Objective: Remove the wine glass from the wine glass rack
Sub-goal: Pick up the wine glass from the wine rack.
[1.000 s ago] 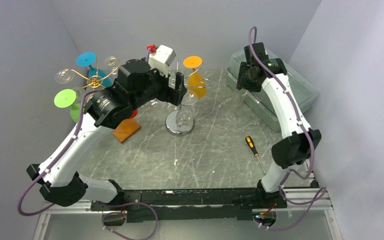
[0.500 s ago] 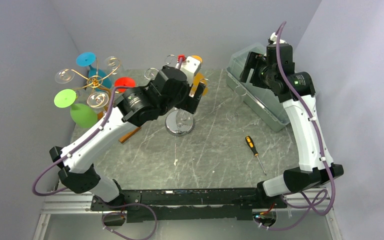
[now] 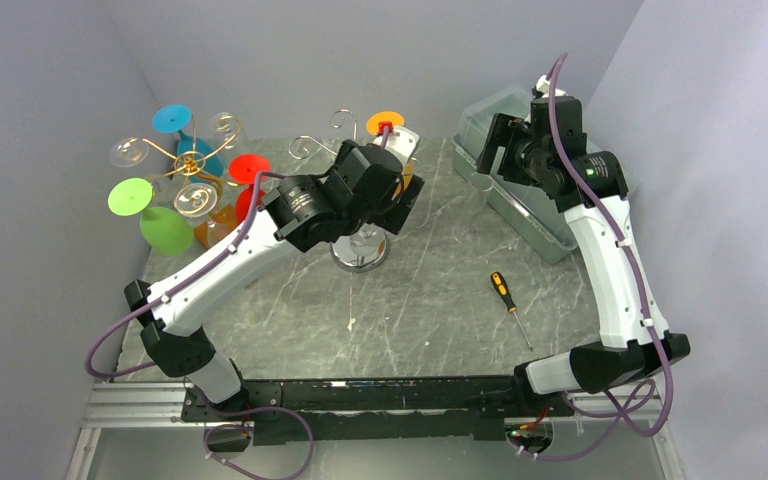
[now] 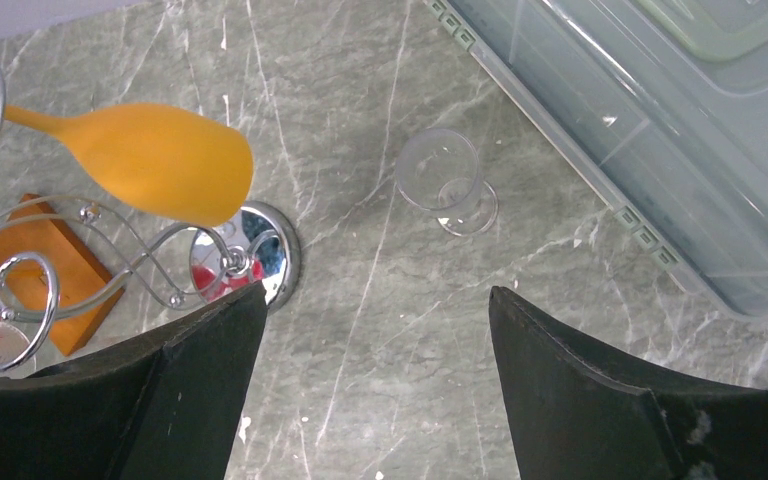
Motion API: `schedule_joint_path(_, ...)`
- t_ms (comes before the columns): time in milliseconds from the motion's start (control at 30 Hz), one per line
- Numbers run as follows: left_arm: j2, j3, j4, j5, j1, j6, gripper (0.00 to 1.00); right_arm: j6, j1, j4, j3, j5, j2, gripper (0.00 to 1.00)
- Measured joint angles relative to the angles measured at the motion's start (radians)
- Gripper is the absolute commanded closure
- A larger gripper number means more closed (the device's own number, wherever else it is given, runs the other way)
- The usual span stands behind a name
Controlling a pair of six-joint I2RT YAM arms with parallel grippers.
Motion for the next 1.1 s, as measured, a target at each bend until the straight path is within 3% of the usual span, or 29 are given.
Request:
schedule_joint_path(200,0.019,0.028,-0.028,-0.010,0.000,-0.017,0.13,0.000,0.000,0.006,-0.012,0.000,-0.008,0.16)
schedule_joint_path(667,0.040,0.060,-0.064,-0.019,0.000,-0.037,0.07,0.000,0.000,0.007,-0.023,0.000,-0.010,0.16)
schedule_joint_path(900,0.050,0.068,-0.071,-0.021,0.003,-0.053,0.16,0.000,0.000,0.007,-0.034,0.000,-0.021,0.16)
schedule_joint_path(1100,0.052,0.073,-0.073,-0.013,0.008,-0.060,0.32,0.000,0.000,0.007,-0.046,0.001,-0.033,0.16)
